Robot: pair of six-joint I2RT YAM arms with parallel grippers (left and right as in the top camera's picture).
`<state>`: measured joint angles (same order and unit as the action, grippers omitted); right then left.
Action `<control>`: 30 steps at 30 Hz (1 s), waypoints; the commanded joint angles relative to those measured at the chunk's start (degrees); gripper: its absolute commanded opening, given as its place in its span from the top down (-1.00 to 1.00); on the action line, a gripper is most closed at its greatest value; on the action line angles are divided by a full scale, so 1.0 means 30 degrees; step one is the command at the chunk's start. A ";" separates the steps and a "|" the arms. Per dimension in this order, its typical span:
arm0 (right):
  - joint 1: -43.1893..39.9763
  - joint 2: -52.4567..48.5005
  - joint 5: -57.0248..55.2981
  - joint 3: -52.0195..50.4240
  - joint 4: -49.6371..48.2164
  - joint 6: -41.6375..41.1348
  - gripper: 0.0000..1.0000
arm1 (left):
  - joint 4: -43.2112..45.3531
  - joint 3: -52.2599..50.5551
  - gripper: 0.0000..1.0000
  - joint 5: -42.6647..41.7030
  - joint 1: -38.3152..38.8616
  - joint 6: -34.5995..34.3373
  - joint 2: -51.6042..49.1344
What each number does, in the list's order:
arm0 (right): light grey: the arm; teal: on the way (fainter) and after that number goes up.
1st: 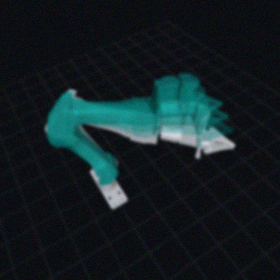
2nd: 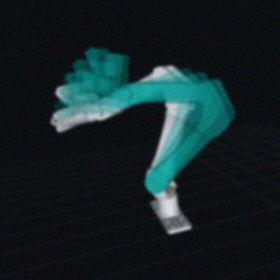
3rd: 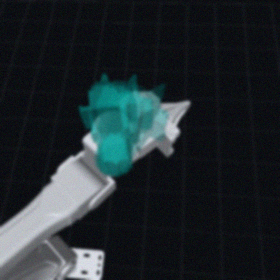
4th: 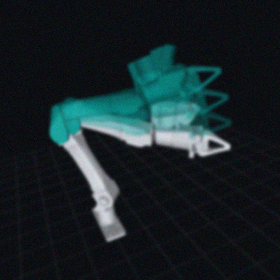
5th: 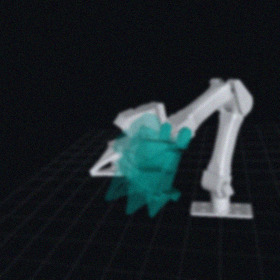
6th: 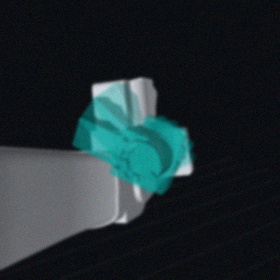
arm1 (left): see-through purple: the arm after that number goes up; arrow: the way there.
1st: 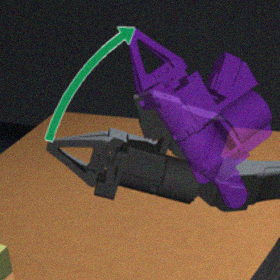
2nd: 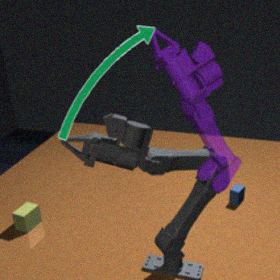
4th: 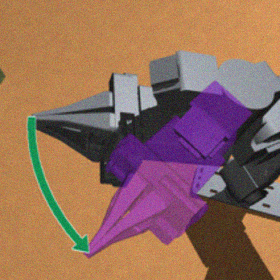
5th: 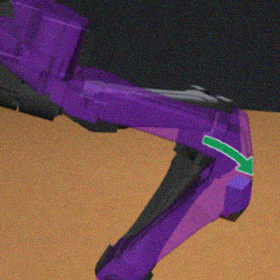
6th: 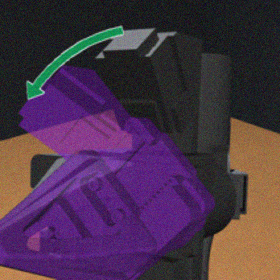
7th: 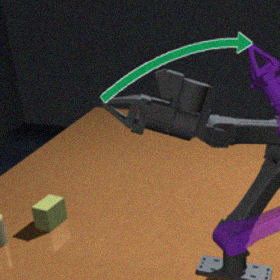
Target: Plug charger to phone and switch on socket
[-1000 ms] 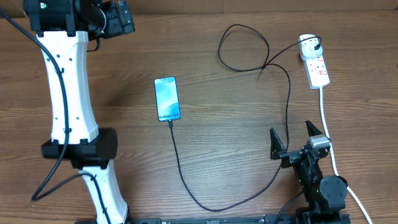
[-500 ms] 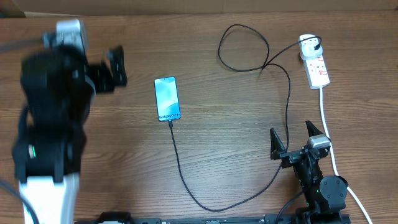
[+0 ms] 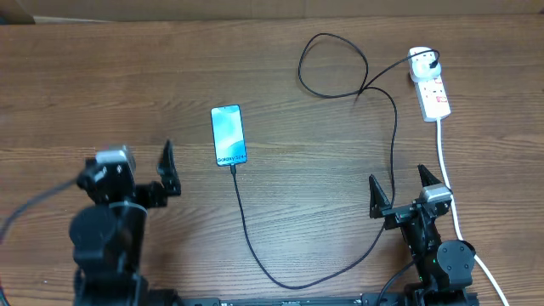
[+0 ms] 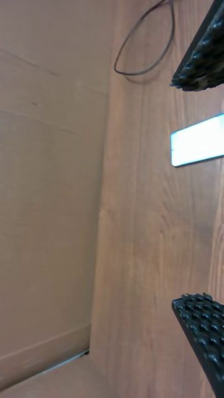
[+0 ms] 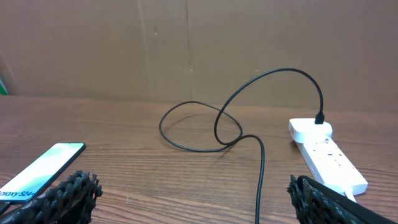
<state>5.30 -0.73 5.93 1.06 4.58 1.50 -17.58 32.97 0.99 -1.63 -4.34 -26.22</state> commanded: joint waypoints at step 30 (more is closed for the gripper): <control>0.0073 0.0189 -0.0182 -0.0197 -0.0058 -0.0044 -1.00 | 0.3752 -0.9449 -0.99 0.0882 -0.0131 0.0758 0.8677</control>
<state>5.30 -0.73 5.93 1.06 4.58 1.48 -6.76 5.06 2.46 -1.63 -3.86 -0.97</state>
